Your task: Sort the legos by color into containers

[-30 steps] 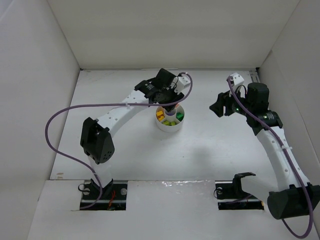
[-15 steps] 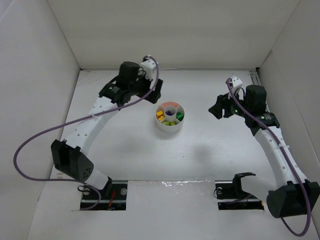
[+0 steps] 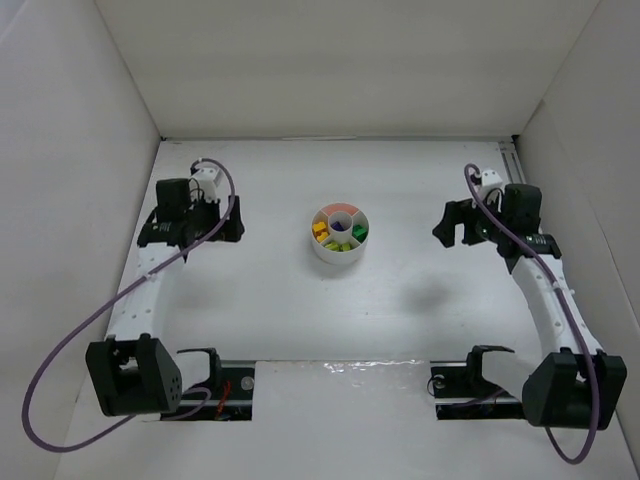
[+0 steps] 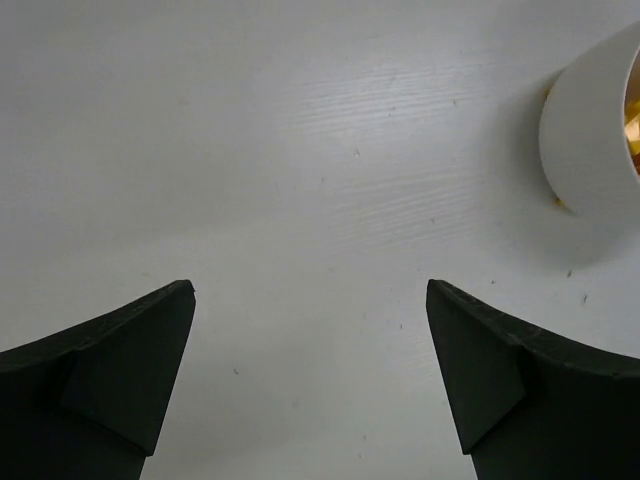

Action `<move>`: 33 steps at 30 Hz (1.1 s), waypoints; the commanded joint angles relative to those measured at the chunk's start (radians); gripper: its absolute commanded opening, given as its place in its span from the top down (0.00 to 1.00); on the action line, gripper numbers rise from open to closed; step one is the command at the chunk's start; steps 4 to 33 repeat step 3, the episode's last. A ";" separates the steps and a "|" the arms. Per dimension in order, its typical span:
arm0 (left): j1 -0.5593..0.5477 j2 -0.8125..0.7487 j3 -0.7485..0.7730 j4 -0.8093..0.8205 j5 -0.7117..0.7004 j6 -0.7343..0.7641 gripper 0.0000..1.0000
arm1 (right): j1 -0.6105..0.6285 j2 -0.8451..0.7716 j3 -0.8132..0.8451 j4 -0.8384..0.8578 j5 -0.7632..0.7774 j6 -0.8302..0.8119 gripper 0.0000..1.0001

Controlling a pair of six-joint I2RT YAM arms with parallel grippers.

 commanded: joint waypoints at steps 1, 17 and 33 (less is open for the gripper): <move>0.011 -0.090 -0.074 0.067 0.003 0.044 0.00 | -0.007 0.004 -0.020 0.067 0.008 -0.018 0.00; 0.012 -0.105 -0.113 0.078 -0.008 0.044 0.00 | -0.007 0.004 -0.031 0.067 0.008 -0.018 0.00; 0.012 -0.105 -0.113 0.078 -0.008 0.044 0.00 | -0.007 0.004 -0.031 0.067 0.008 -0.018 0.00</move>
